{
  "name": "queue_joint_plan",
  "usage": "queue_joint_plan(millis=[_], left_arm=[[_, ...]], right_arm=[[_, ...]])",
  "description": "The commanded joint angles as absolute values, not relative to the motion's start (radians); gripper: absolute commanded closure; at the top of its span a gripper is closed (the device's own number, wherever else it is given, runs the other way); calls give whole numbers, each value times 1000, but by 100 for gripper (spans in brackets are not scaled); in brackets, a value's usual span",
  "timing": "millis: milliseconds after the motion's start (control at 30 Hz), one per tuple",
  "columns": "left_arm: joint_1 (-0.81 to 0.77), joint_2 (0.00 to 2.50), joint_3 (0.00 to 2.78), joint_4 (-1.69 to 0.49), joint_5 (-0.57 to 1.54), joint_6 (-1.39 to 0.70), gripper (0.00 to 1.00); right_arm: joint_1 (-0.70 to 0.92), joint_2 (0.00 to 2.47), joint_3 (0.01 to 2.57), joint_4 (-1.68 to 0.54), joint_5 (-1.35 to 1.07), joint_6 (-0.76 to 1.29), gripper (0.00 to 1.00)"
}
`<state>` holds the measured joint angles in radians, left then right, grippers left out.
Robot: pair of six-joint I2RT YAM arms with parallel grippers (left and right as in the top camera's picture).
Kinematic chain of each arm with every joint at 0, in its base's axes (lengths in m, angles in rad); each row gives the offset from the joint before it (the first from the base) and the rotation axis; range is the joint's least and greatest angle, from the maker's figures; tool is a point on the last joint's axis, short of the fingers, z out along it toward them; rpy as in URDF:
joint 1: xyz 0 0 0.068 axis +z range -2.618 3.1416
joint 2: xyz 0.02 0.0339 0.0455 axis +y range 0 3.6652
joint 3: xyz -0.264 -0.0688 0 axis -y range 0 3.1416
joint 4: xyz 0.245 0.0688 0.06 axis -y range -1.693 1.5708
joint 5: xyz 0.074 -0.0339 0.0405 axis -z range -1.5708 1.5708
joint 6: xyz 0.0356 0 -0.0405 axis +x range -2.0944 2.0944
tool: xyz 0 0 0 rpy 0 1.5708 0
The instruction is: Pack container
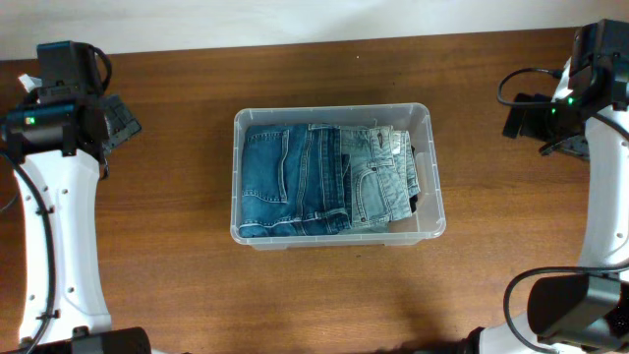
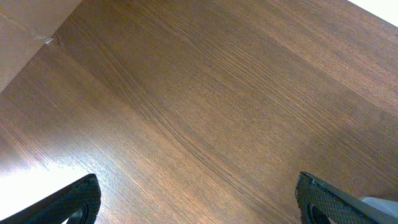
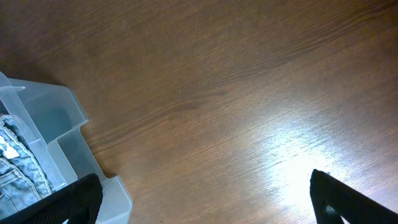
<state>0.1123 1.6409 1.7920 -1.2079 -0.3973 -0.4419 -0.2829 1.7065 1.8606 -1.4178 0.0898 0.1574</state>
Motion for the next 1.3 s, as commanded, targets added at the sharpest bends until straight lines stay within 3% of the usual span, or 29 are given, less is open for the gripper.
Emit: queue_joint_plan(millis=[0, 267, 567, 900, 1067, 1267], left_arm=[[114, 1628, 1802, -1208, -405, -444, 1], [114, 1628, 1802, -1208, -405, -444, 1], [114, 1628, 1802, -1208, -405, -444, 1], [114, 1628, 1802, -1208, -405, -444, 1], [114, 1628, 1802, -1209, -405, -444, 1], [114, 1628, 1802, -1208, -405, -444, 1]], right_arm=[[-289, 1708, 1864, -1418, 102, 162, 1], [-285, 1695, 1858, -1417, 102, 162, 1], [-199, 1468, 1857, -1360, 113, 162, 2], [131, 1073, 1806, -1083, 113, 162, 2], [202, 835, 1628, -1011, 109, 162, 2], [201, 458, 1186, -780, 144, 162, 2]])
